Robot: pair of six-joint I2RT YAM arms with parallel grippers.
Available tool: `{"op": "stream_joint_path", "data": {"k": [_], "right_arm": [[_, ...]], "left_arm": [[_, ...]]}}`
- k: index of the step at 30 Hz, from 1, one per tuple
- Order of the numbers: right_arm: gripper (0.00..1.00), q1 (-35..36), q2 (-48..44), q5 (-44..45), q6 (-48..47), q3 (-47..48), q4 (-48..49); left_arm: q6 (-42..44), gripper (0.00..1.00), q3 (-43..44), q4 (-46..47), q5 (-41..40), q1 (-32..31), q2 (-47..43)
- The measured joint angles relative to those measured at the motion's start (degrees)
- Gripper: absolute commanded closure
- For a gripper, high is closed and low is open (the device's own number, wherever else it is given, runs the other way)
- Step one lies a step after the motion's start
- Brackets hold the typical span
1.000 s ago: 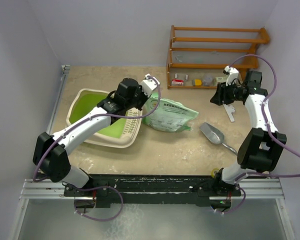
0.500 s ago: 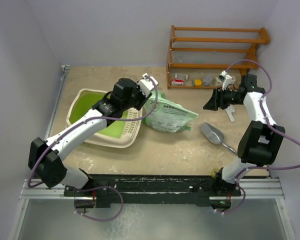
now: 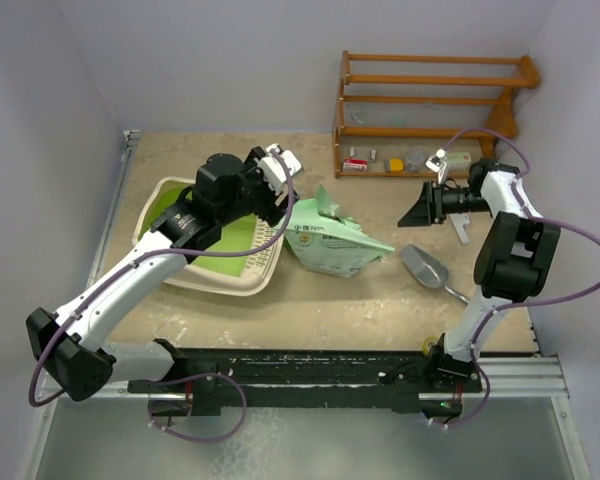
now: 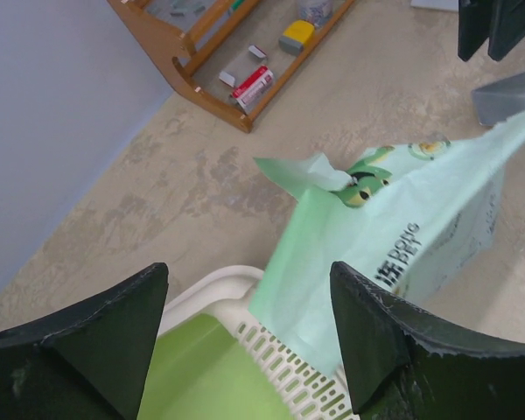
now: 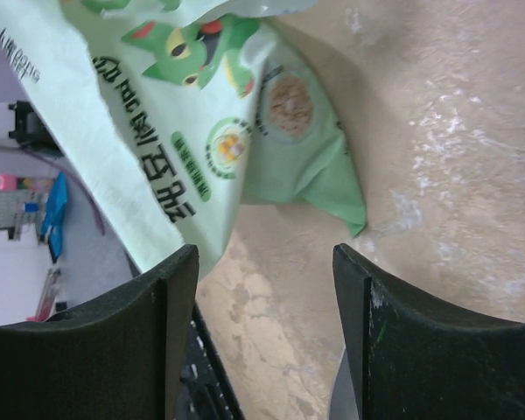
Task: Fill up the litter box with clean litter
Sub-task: Open the cat litter bag at the center of the board.
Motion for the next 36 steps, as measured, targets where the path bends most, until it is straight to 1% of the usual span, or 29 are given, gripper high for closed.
{"op": "stream_joint_path", "data": {"k": [4, 9, 13, 16, 18, 20, 23, 25, 28, 30, 32, 35, 36], "right_arm": [[0.32, 0.31, 2.40, -2.47, -11.54, 2.89, -11.69], [0.32, 1.16, 2.78, -3.69, -22.67, 3.13, -21.97], [0.32, 1.51, 2.78, -3.65, -27.23, 2.75, -25.22], [0.32, 1.60, 2.45, -3.23, -28.59, 1.29, -25.27], [0.33, 1.60, 1.57, -2.45, -28.44, -0.07, -24.20], [0.33, 1.60, -0.15, -1.42, -27.41, -1.62, -22.12], [0.33, 1.60, -4.46, 0.74, -24.28, -4.13, -17.57], [0.33, 1.60, -7.17, 1.75, -22.05, -5.40, -14.60], [0.34, 1.62, -11.30, 3.52, -17.92, -8.22, -9.25], [0.33, 1.62, -14.19, 4.50, -16.04, -10.71, -6.54], [0.32, 1.62, -18.38, 5.99, -12.09, -14.62, -1.44], [0.32, 1.62, -26.88, 10.69, -4.20, -20.65, 10.19], [0.32, 1.62, -28.70, 11.63, -2.49, -21.51, 12.37]], "left_arm": [[0.04, 0.24, 1.29, -3.74, 2.82, 0.00, 2.10], [0.20, 0.23, 2.14, -6.73, 4.26, 0.00, 7.17], [0.22, 0.22, 2.29, -8.11, 2.89, 0.00, 9.09], [0.20, 0.22, 2.29, -7.89, 0.44, 0.92, 8.96], [-0.68, 0.22, 2.25, -7.13, 0.55, 3.39, 8.76], [-2.78, 0.23, 2.16, -5.77, 2.34, 7.41, 8.46], [-7.45, 0.27, 2.19, -3.48, 7.45, 13.75, 8.26], [-10.36, 0.29, 2.82, -3.30, 11.72, 16.04, 9.07], [-13.66, 0.30, 5.64, -4.22, 20.09, 16.00, 12.92], [-15.19, 0.30, 5.99, -4.42, 25.24, 15.58, 15.43], [-16.57, 0.30, 5.27, -4.66, 28.57, 15.37, 16.65], [-18.01, 0.31, 4.31, -5.75, 32.17, 15.37, 16.87], [-18.14, 0.31, 4.31, -5.92, 32.87, 15.37, 16.87]]}}
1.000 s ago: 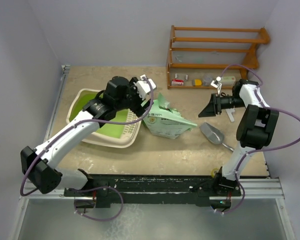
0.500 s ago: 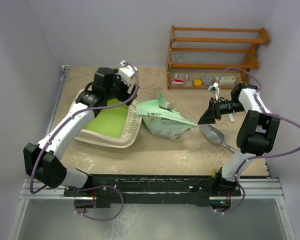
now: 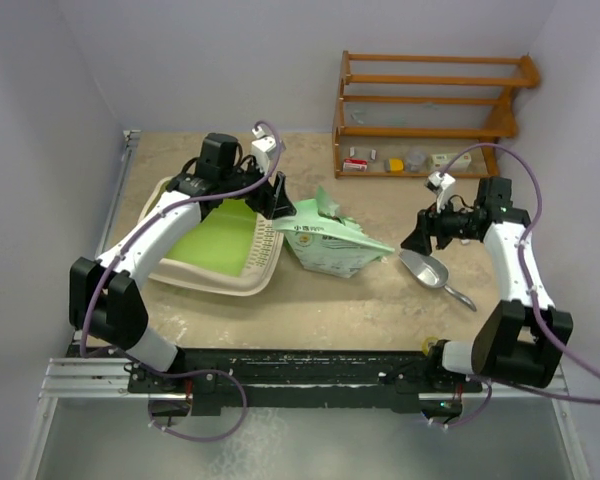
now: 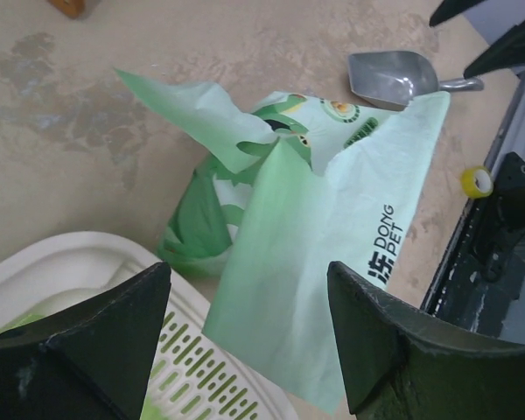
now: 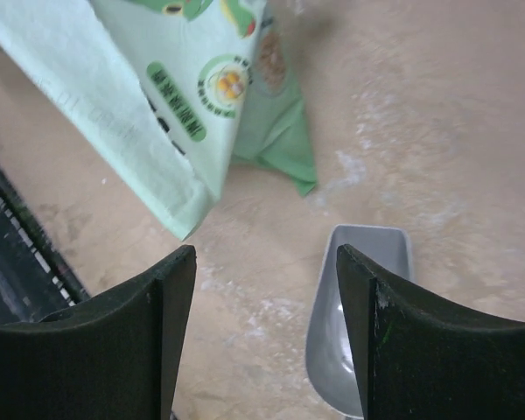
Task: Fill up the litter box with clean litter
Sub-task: Open the cat litter bag at the center of the board.
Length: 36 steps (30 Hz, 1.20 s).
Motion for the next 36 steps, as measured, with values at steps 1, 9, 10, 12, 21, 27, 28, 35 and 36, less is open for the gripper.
{"op": "stream_joint_path", "data": {"k": [1, 9, 10, 12, 21, 27, 28, 35, 36], "right_arm": [[0.32, 0.00, -1.99, 0.94, 1.97, -0.81, 2.80], [0.32, 0.00, -3.87, 2.82, 8.15, -1.16, 9.99], [0.33, 0.00, -3.41, 2.82, 8.37, -1.16, 9.99], [0.32, 0.00, -3.15, 2.95, 8.74, -1.18, 10.10], [0.33, 0.00, -3.52, 3.30, 9.20, -1.18, 11.65], [0.34, 0.00, -3.80, 4.59, 8.74, -1.16, 10.88], [0.34, 0.00, -4.22, 4.85, 8.59, -1.14, 10.71], [0.34, 0.00, -10.54, 5.84, 8.04, -0.07, 10.19], [0.34, 0.00, -11.69, 5.84, 8.04, 0.20, 9.99]], "left_arm": [[-0.26, 0.32, 0.00, -0.02, 0.87, 0.00, 0.00], [-1.88, 0.39, 0.09, 0.28, 10.43, -0.13, 1.90], [-1.86, 0.39, 0.13, 0.20, 11.37, -0.15, 2.71], [-1.79, 0.43, 0.20, -0.52, 12.20, -0.48, 4.24], [1.16, 0.97, 6.25, -7.08, 10.01, -4.15, 7.98], [3.39, 0.97, 10.97, -8.22, -0.07, -9.68, 6.71], [3.78, 0.97, 10.97, -8.15, -2.36, -10.86, 6.01], [7.63, 0.97, 5.38, -0.98, -16.85, -16.63, -3.63], [8.24, 0.97, 1.97, 1.86, -18.58, -16.94, -6.43]]}}
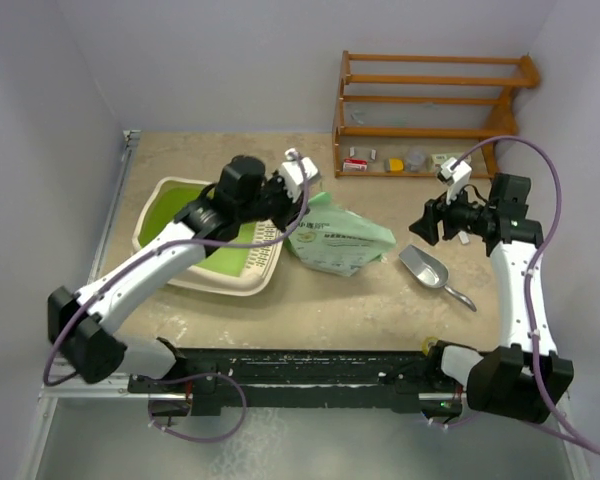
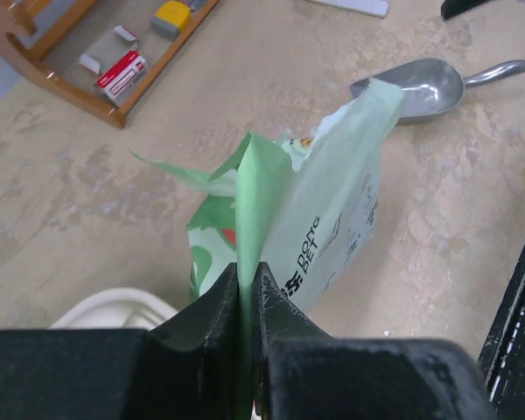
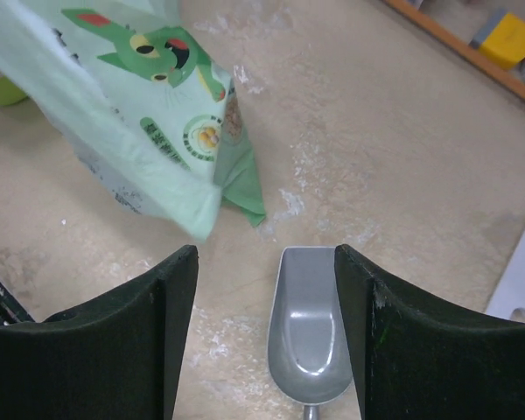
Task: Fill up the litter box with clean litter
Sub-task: Open the cat litter bag at the center of the board.
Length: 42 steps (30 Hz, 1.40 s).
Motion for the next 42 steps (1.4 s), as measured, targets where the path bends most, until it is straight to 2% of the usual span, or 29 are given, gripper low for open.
{"op": "stream_joint_path", "data": {"k": [4, 6, 10, 14, 17, 21, 26, 33, 42], "right_arm": [[0.32, 0.00, -1.46, -0.26, 0.00, 2.23, -1.16], [0.32, 0.00, -0.46, -1.44, 0.00, 4.02, -3.10], [0.32, 0.00, 3.89, -5.25, 0.02, 8.63, -7.43], [0.31, 1.01, 9.18, -7.89, -1.18, 14.69, -13.03], [0.31, 4.79, 11.32, -7.21, -2.78, 17.05, -16.13], [0.31, 11.06, 11.76, -4.15, -1.49, 16.33, -15.41], [0.32, 14.38, 15.74, -1.38, 1.07, 17.27, -13.99], [0.32, 20.87, 24.83, 2.54, 3.13, 19.61, -12.09], [0.32, 24.35, 23.43, 4.28, 4.48, 22.16, -11.72]], "left_arm": [[1.84, 0.97, -15.15, 9.81, -6.21, -0.50, -12.22], [2.58, 0.97, -18.51, 12.26, -7.69, -0.70, -15.32], [3.56, 0.97, -19.93, 15.13, -8.50, -0.61, -16.11], [4.42, 0.97, -23.67, 22.21, -7.15, -0.31, -16.65], [5.62, 0.97, -28.17, 28.57, -4.35, -0.17, -18.45], [6.93, 0.97, -33.24, 35.54, -0.76, -0.13, -20.59], [7.98, 0.97, -36.59, 41.55, 1.62, 0.00, -21.14], [9.46, 0.97, -38.97, 44.89, 3.63, 0.07, -22.12], [9.97, 0.97, -39.85, 45.13, 4.26, 0.07, -23.06]]}}
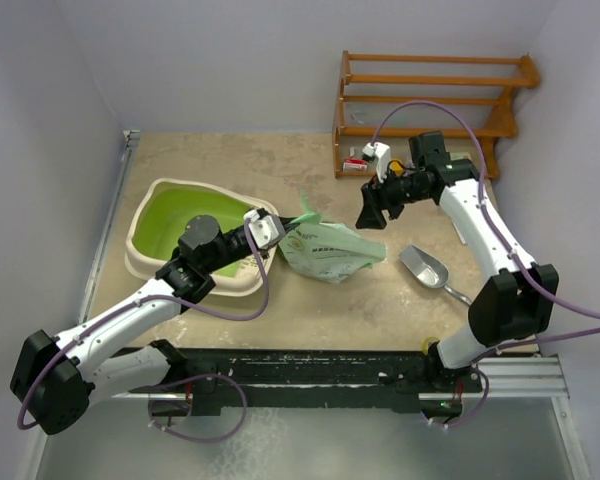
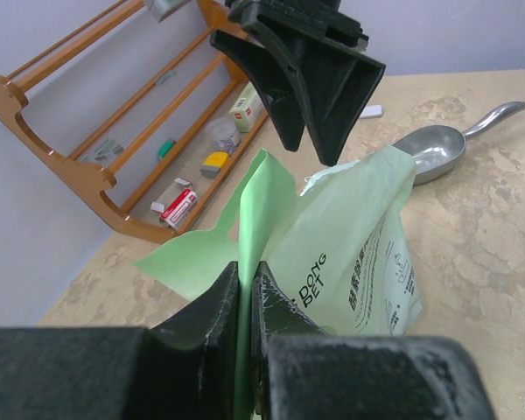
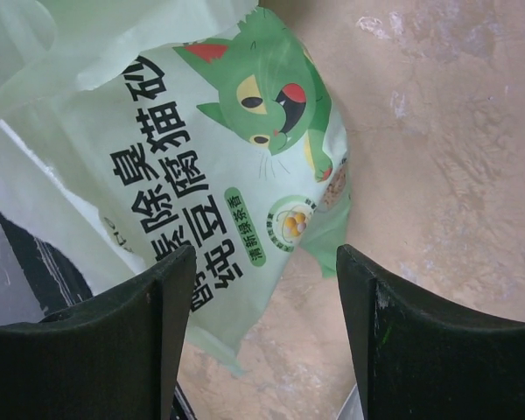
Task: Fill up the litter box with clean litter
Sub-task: Open the cat litter bag at the center of the board.
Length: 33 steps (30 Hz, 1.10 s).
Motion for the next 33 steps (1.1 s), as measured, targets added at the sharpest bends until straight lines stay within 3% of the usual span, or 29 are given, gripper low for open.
{"op": "stream_joint_path", "data": {"k": [10, 33], "right_arm": [[0.32, 0.48, -7.58, 0.57, -0.39, -0.35, -0.90], [0.34, 6.73, -6.95, 0.17, -1.05, -4.79, -2.60]], "left_arm": [[-0.09, 0.97, -0.11, 0.15, 0.37, 0.00, -0.02], [-0.50, 0.97, -0.50, 0.70, 1.03, 0.00, -0.26]]}}
